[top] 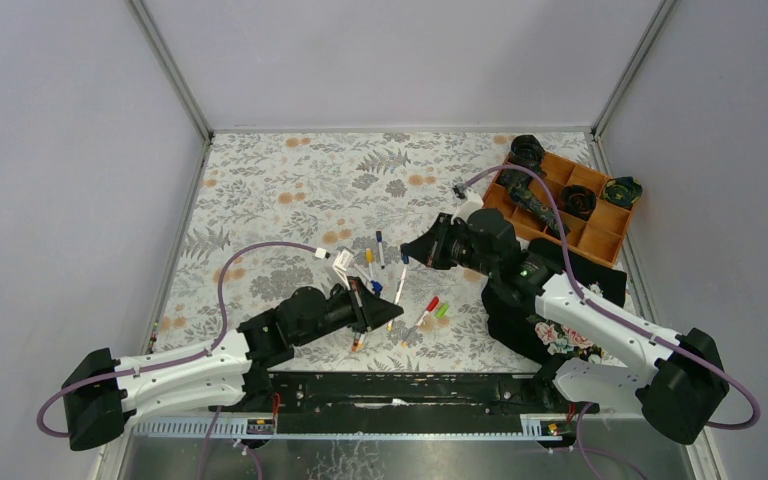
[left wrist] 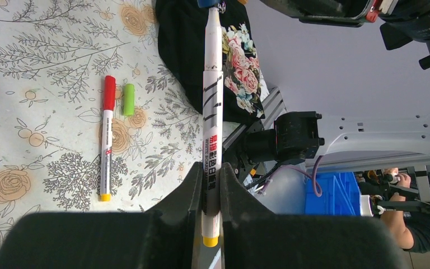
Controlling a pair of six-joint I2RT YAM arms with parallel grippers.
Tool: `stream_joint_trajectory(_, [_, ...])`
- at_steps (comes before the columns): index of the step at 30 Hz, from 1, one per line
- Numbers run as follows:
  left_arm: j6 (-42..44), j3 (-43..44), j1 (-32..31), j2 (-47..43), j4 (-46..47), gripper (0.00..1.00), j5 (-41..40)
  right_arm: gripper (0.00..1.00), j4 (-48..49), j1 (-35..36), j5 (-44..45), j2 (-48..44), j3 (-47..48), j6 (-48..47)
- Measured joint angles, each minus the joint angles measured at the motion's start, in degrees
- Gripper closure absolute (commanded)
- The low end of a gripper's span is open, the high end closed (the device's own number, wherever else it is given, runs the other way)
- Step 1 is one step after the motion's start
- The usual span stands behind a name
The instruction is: Insert the pens into the pen caps
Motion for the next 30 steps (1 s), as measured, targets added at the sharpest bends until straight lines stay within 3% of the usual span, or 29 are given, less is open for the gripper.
stream_joint_trajectory(30, [0.17,3.91,-0.48,1.49,-2.36,1.0,-3.19,1.0,5.18,1.42,1.18,-5.16,-4.96,3.65])
